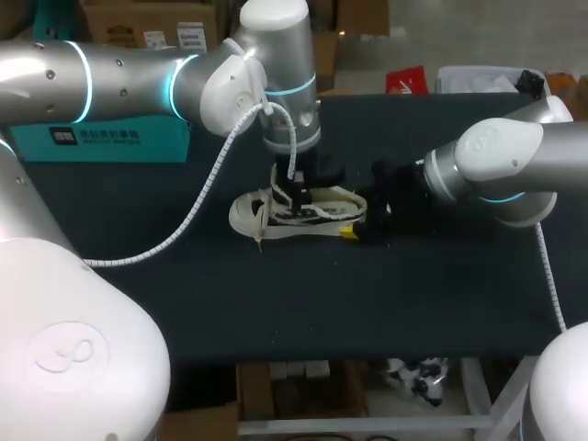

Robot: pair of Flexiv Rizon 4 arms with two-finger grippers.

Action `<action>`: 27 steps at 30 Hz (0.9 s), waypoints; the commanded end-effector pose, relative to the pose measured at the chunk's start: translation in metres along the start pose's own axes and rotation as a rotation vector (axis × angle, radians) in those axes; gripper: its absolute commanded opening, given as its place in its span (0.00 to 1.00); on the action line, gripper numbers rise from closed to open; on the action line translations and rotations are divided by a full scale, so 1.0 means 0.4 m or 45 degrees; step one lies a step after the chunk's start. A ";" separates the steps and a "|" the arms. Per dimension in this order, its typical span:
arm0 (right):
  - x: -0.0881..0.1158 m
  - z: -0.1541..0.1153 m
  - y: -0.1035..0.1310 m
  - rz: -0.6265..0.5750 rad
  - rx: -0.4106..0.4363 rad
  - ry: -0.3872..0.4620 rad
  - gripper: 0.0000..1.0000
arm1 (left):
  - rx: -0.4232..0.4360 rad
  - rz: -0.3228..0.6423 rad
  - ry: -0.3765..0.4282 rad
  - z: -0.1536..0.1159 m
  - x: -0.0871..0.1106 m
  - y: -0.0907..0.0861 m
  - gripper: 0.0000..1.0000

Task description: Open the shoe tongue, take the insole out of the shoe, put the insole back into the shoe, and pack the shoe into the shoebox

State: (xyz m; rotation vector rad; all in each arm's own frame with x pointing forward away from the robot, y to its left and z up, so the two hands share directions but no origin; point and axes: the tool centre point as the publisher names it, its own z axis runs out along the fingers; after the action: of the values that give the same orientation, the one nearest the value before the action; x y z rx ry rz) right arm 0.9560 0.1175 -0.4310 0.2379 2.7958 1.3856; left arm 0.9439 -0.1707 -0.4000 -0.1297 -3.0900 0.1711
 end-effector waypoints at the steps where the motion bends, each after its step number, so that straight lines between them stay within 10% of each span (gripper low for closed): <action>1: -0.002 0.008 -0.006 0.002 -0.002 0.001 0.00 | -0.012 0.001 -0.047 0.177 -0.029 0.007 0.35; 15: -0.002 0.008 -0.006 0.002 -0.002 0.001 0.00 | -0.019 0.031 -0.128 0.256 -0.141 0.022 0.35; 19: -0.002 0.008 -0.006 0.002 -0.002 0.001 0.00 | -0.020 0.040 -0.140 0.262 -0.164 0.018 0.03; 27: -0.002 0.008 -0.006 0.002 -0.002 0.001 0.00 | 0.006 0.068 -0.169 0.192 -0.173 -0.001 0.00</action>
State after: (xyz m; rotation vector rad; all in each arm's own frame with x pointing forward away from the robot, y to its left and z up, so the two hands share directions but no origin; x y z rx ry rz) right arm 0.9608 0.1171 -0.4308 0.2453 2.7926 1.3846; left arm 0.9773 -0.1729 -0.3985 -0.2069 -3.2137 0.1826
